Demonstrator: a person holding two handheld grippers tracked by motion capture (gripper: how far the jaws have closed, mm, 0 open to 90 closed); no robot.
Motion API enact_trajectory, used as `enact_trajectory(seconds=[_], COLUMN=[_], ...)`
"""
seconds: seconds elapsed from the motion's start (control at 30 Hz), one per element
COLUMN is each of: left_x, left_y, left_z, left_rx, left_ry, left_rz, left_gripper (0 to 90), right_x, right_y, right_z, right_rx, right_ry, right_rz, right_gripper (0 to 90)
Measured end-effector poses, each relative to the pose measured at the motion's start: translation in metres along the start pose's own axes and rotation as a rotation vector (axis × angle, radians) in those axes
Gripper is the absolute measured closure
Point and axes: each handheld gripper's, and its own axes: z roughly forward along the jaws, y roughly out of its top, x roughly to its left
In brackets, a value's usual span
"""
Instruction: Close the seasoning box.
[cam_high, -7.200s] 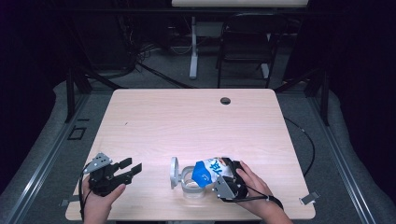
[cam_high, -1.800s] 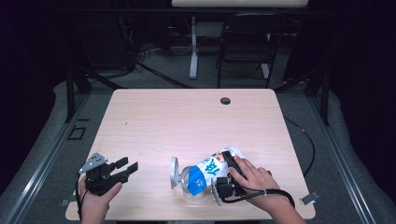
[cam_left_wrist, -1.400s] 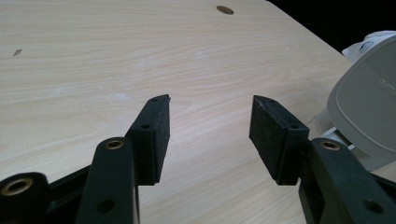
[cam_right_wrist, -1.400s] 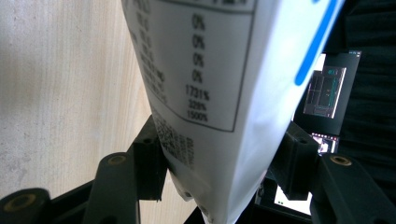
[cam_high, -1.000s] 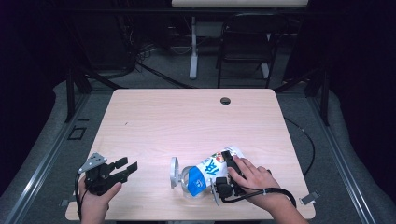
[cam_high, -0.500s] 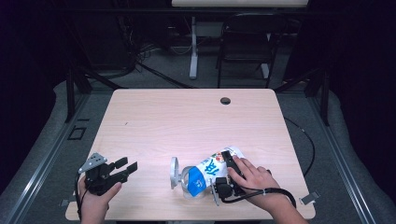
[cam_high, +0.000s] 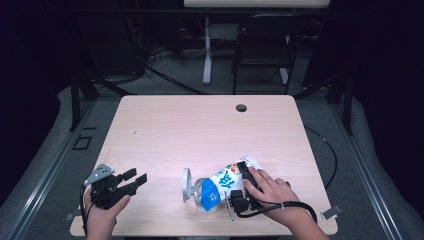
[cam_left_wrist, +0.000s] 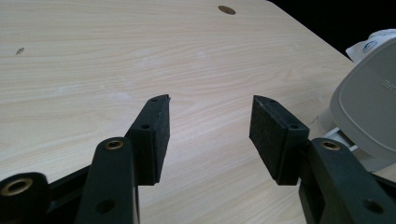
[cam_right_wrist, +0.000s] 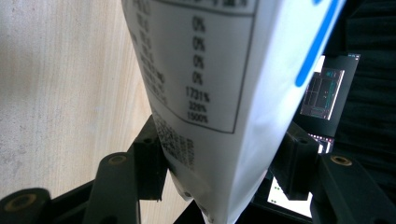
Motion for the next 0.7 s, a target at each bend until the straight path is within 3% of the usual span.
enact_trajectory(seconds=[0.7], left_x=[0.0009], left_y=[-0.0004], left_z=[-0.0003], left_rx=[-0.006], left_ry=[0.004], left_rz=[-0.005], left_gripper=[48.4], right_x=[-0.0017], right_y=[0.0016], right_z=[-0.001], right_rx=[0.017], right_ry=[-0.001], right_rz=[-0.028], right_gripper=[45.0])
